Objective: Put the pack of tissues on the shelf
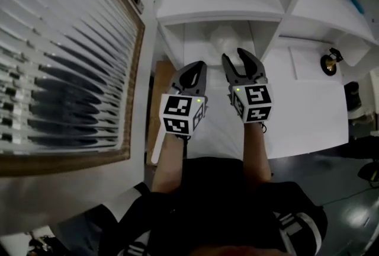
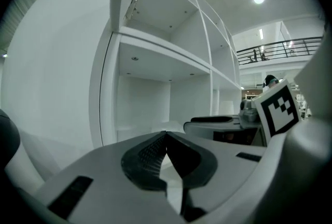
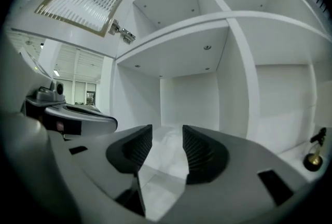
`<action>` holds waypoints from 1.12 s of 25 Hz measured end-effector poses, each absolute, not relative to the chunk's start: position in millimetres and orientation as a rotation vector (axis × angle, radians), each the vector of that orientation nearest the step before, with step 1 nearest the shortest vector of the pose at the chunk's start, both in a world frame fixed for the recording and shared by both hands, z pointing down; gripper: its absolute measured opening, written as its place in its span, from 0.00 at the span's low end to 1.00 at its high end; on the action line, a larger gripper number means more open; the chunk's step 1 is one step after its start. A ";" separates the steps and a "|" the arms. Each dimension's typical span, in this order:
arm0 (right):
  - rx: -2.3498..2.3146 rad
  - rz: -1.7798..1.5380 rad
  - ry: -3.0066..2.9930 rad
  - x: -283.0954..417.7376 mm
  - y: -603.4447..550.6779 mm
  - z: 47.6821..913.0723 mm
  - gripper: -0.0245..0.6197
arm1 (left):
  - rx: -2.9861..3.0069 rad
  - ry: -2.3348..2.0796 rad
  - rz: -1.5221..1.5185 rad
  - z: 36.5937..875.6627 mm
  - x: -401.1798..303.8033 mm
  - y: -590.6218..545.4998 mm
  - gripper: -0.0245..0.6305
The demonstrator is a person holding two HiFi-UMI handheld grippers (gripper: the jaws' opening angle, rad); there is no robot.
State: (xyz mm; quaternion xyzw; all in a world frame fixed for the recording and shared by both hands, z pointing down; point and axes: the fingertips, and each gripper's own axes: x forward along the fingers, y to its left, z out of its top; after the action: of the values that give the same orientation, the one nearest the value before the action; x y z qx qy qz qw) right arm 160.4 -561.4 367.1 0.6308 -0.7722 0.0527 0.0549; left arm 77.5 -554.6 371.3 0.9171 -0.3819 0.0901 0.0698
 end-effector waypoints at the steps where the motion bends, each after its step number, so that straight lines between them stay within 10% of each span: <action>1: 1.921 0.150 -2.344 160.0 -554.9 362.5 0.34 | 2.764 -1.151 0.258 366.5 77.0 -549.6 0.05; 28: 1.904 0.066 -2.299 232.7 -372.5 336.7 0.10 | 2.658 -1.180 0.063 344.8 127.6 -406.1 0.05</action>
State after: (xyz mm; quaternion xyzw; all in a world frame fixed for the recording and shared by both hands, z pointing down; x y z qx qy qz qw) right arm 232.7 -372.5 336.7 0.6358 -0.7677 0.0220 0.0776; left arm 127.6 -406.1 344.8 0.9075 -0.4031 0.0215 0.1162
